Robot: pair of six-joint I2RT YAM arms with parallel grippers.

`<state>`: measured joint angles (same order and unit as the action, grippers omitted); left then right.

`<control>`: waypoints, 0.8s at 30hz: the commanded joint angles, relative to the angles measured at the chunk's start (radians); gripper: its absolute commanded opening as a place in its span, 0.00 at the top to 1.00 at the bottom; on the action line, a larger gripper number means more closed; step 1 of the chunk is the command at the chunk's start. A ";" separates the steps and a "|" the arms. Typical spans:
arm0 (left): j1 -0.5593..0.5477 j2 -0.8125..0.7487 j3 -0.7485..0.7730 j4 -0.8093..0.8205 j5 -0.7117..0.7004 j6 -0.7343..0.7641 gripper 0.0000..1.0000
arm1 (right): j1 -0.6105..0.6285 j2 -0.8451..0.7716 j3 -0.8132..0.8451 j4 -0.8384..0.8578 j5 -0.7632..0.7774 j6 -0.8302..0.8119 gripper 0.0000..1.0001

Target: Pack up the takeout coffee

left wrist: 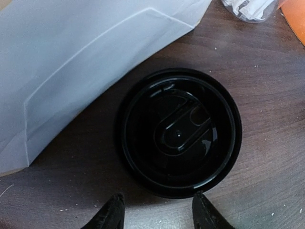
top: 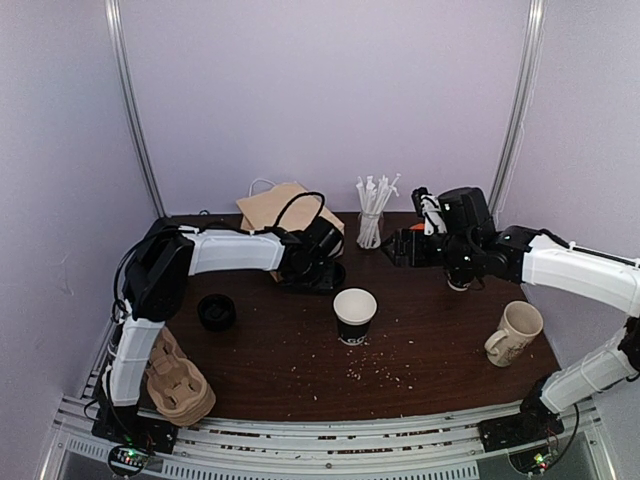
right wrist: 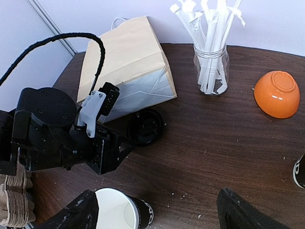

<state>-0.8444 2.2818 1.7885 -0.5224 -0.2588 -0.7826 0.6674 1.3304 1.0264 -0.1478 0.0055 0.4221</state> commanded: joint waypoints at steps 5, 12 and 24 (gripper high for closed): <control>0.038 0.015 0.046 0.004 -0.009 0.017 0.46 | -0.005 -0.032 -0.013 -0.007 -0.025 0.001 0.12; 0.076 0.053 0.068 0.004 0.019 0.033 0.46 | -0.005 -0.034 -0.007 -0.017 -0.021 -0.003 0.12; 0.128 -0.003 0.003 0.002 -0.040 0.047 0.38 | -0.004 -0.029 -0.004 -0.023 -0.019 -0.004 0.12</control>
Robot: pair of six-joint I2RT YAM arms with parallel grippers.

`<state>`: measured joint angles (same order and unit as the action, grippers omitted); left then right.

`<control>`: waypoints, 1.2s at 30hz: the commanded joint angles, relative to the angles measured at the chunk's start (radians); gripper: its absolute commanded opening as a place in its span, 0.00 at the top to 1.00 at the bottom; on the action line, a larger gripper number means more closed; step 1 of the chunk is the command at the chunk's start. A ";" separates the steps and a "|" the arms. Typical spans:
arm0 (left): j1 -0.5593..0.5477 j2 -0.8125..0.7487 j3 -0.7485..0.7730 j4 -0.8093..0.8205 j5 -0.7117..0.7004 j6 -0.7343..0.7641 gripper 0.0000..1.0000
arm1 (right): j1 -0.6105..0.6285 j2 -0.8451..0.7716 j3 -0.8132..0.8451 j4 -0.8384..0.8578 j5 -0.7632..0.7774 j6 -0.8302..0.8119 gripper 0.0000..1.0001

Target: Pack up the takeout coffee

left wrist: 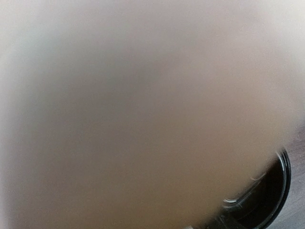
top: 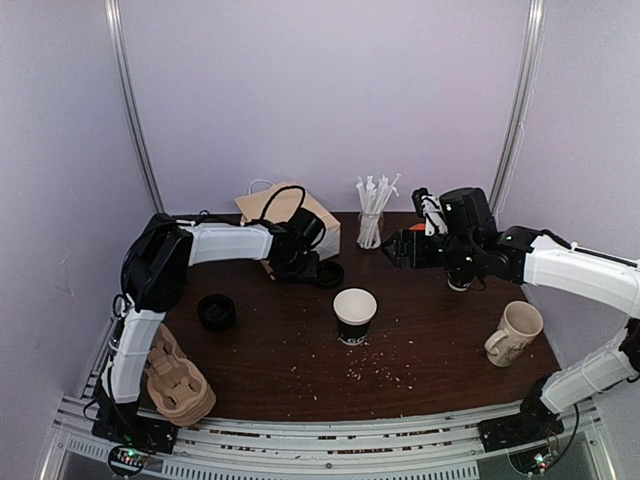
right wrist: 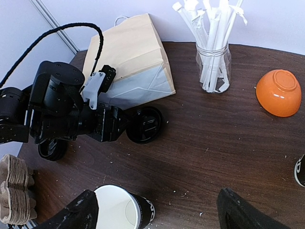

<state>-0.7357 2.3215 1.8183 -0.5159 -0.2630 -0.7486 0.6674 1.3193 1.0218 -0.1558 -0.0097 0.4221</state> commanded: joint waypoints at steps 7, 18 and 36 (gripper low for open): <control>0.021 -0.092 -0.054 -0.004 -0.018 0.014 0.35 | -0.005 -0.018 0.002 -0.018 -0.002 -0.005 0.12; -0.061 -0.069 -0.025 0.008 -0.007 -0.015 0.33 | -0.005 -0.017 0.000 -0.016 -0.008 0.000 0.12; -0.030 -0.004 0.020 -0.021 -0.064 -0.088 0.42 | -0.005 -0.025 -0.012 -0.022 -0.008 -0.002 0.12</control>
<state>-0.7898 2.3135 1.8603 -0.5549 -0.3298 -0.8066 0.6670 1.3182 1.0218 -0.1642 -0.0120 0.4221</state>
